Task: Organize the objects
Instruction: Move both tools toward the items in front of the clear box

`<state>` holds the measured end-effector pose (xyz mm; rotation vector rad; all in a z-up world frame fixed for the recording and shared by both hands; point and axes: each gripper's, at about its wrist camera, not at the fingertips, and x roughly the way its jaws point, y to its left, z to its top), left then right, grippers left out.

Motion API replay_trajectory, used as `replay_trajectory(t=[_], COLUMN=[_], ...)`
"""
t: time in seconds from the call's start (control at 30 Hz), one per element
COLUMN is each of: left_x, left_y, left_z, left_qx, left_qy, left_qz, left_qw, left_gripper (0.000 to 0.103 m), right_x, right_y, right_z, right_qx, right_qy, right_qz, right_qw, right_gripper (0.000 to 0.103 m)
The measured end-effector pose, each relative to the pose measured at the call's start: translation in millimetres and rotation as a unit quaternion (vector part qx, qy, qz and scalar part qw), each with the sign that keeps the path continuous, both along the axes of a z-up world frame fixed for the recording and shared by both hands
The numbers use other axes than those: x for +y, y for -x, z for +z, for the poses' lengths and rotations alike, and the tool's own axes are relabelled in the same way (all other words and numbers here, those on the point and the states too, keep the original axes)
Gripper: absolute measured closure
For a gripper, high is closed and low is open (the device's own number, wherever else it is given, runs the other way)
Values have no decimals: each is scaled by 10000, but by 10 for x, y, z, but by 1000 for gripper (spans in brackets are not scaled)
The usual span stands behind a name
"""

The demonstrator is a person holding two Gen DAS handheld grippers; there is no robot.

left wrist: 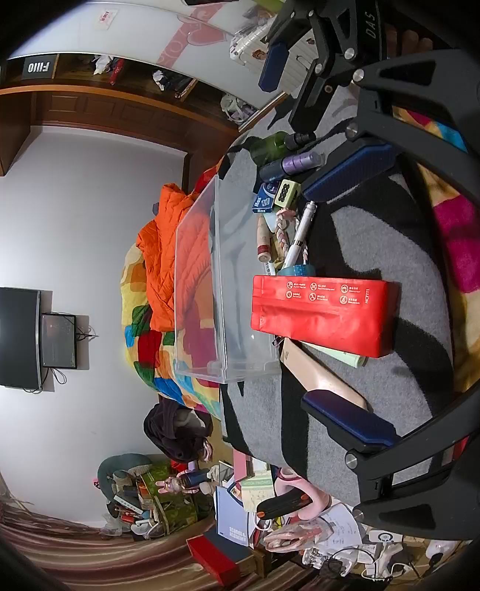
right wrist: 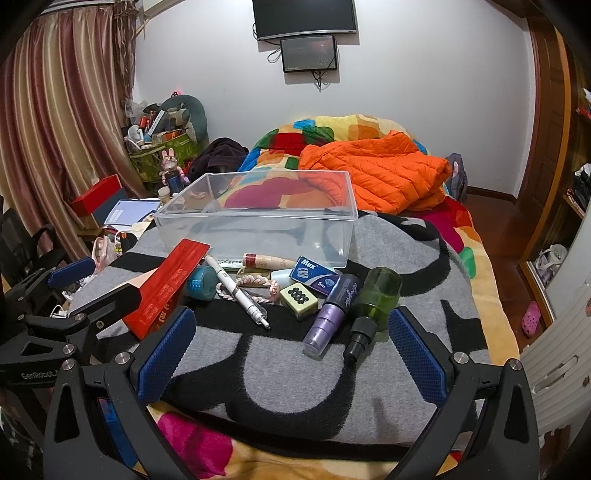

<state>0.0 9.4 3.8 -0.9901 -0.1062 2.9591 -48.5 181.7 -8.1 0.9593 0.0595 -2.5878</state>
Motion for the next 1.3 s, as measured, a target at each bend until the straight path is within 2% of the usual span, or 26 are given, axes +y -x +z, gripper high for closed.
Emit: replay_trajectory(t=[1.03,1.3], left_x=[11,-57], left_y=[-42,4], left_z=[37,9], left_qx=[26,-48], left_qy=[-76,-124], left_qz=[-59,-164], left_qw=[10000,9998], left_gripper=[0,0], right_x=[-3,-13], right_y=[4,46], right_z=[27,-8], right_qx=[42,101], right_qy=[-41,-191], right_qz=[1,-10], right_qw=[10000,9998], right_gripper=[0,0])
